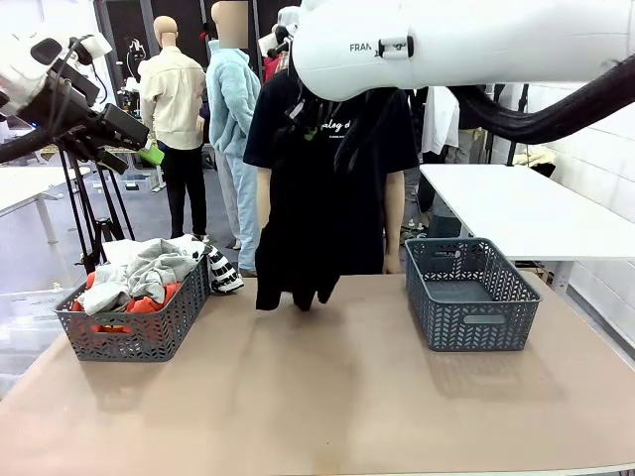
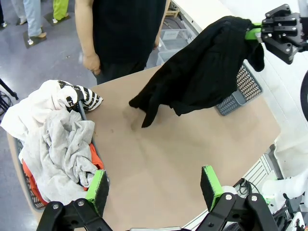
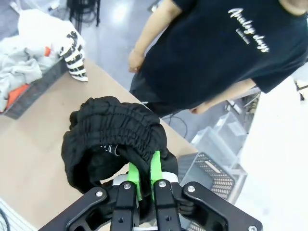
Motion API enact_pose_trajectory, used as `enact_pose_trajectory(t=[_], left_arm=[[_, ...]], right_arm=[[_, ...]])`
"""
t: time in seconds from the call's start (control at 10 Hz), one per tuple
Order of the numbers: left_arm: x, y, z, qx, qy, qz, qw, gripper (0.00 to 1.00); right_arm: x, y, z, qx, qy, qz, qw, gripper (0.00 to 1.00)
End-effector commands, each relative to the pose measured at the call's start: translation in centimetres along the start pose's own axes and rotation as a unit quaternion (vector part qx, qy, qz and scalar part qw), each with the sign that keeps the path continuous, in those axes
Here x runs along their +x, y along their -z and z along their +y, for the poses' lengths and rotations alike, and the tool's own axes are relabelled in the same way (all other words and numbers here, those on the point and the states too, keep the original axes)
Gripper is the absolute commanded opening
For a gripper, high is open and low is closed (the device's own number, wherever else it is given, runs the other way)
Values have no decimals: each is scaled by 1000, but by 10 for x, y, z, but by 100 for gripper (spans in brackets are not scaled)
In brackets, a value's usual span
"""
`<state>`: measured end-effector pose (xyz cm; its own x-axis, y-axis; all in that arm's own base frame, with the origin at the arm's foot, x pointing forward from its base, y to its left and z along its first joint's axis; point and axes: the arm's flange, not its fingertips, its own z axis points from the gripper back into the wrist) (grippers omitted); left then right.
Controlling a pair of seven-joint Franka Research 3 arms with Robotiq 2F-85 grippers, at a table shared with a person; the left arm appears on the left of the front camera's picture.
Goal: Sort the tops and bottoms.
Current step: Lift clothes from the center of the table with your right hand.
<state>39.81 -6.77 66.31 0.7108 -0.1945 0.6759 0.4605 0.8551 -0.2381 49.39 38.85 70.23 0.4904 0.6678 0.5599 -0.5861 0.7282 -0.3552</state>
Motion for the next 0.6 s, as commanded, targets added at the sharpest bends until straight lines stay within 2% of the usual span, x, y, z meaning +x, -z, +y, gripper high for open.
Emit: enact_pose_trajectory(t=[0.0,0.1,0.5], left_arm=[[0,0,0,-5,-5,-3,1000,100],[0,0,0,-5,-5,-3,1000,100],[0,0,0,-5,-5,-3,1000,100]], right_arm=[[-10,3,3,-11,21,8,1000,0],[0,0,0,0,0,0,1000,0],[0,0,0,0,0,0,1000,0]])
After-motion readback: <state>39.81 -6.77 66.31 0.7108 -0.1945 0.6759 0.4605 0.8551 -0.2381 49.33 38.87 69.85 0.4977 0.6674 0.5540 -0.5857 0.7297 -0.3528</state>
